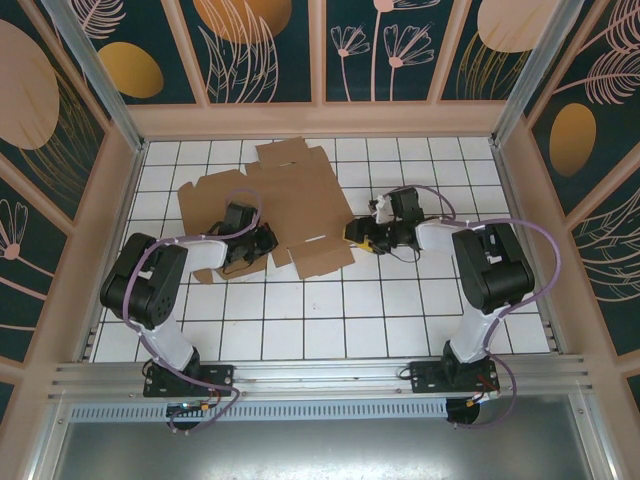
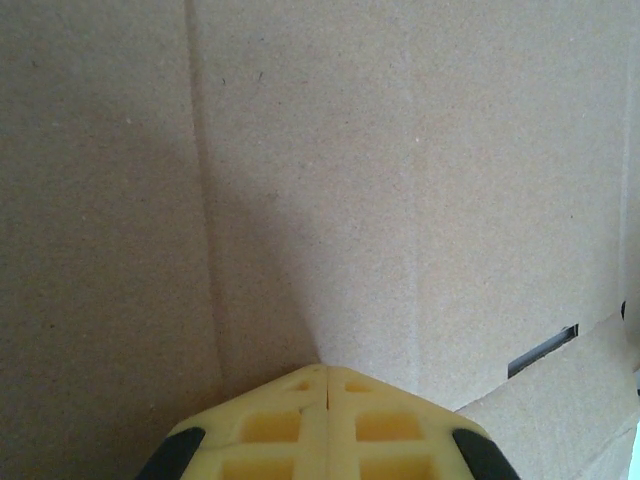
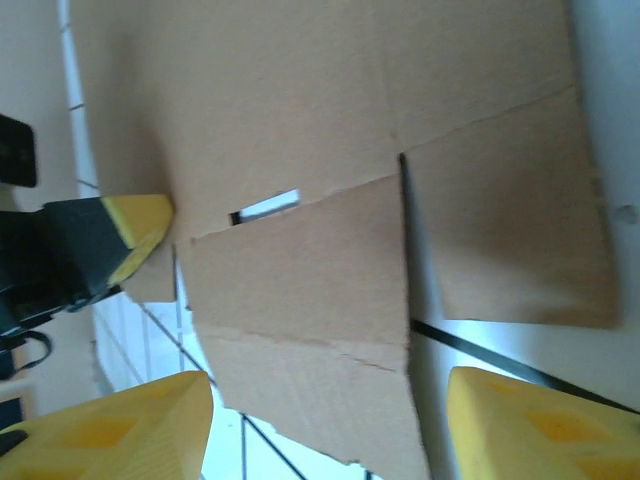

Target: Fold the paper box

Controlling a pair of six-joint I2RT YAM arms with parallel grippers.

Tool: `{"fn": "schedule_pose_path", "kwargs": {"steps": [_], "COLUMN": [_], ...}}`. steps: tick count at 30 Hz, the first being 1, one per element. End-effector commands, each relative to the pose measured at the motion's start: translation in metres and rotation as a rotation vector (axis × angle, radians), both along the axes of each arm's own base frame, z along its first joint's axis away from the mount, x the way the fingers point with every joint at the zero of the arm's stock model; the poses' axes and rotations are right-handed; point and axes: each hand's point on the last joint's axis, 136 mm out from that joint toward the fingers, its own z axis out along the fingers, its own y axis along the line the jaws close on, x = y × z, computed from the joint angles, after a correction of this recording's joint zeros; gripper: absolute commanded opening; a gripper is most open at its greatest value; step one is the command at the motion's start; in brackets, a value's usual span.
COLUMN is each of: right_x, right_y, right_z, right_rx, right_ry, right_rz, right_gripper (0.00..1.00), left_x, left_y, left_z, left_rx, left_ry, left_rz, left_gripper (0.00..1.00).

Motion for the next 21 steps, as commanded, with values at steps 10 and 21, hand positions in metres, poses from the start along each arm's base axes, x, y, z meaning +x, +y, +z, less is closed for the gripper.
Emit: {"fn": "schedule_pose_path", "kwargs": {"steps": [10,21], "right_x": [-0.025,-0.021], "right_y": [0.05,0.031], "right_z": [-0.018,0.017], "right_rx": [-0.033,0.348], "right_ry": [0.04,0.147], "right_rz": [0.204,0.024], "right_gripper": [0.69,0.54], "left_x": [-0.003,-0.001], "left_y": [-0.013,-0.016], "left_z": [-0.01,-0.009], "left_rx": [-0.006,-0.007], "left_ry": [0.034,0.034], "left_rz": [-0.065,-0.076], "left_gripper": [0.0,0.0]}}
